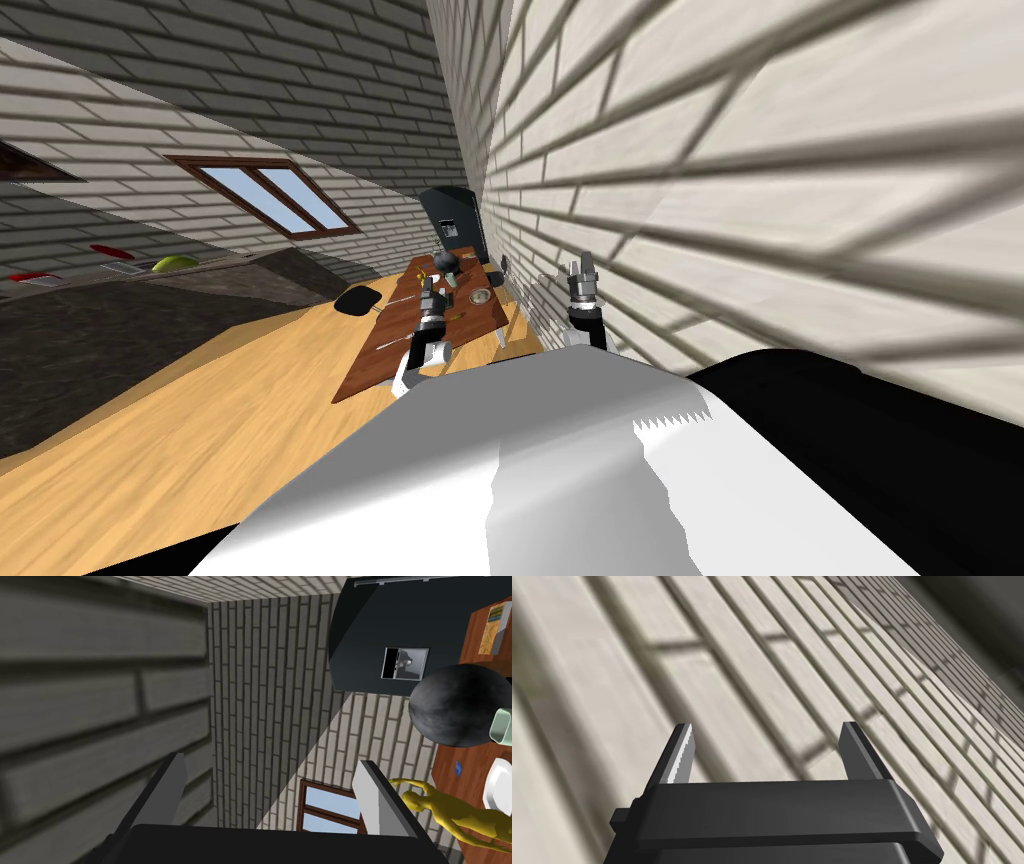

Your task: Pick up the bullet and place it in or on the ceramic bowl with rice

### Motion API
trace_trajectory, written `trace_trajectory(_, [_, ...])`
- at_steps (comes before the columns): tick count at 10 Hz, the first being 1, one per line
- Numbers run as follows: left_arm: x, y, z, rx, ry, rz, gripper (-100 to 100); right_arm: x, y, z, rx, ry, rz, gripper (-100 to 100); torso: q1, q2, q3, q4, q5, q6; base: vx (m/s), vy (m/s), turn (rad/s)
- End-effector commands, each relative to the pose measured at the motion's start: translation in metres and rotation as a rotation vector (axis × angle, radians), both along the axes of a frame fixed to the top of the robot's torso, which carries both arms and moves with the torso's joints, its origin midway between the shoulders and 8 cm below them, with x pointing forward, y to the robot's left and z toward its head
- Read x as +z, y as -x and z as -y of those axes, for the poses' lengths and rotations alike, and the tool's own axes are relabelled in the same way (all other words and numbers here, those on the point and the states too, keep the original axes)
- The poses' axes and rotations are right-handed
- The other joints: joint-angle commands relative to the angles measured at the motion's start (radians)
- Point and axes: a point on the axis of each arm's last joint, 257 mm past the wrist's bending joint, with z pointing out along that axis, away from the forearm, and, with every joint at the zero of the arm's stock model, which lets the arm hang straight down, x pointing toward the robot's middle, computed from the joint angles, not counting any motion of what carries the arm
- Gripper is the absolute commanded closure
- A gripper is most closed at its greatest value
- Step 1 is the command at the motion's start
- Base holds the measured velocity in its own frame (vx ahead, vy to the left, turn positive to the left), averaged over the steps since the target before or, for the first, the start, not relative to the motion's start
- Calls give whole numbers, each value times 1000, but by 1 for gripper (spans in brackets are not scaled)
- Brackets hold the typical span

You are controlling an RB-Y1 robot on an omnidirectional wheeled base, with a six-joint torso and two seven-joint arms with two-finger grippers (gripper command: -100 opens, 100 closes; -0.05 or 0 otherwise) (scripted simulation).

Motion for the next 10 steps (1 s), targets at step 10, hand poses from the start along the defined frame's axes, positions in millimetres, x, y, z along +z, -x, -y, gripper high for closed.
trace_trajectory(10, [-96, -75, -35, 31, 114, -334, -100, 0, 0, 0, 0, 0, 0, 0, 0, 0, 0, 0, 0, 0, -25, 25, -72])
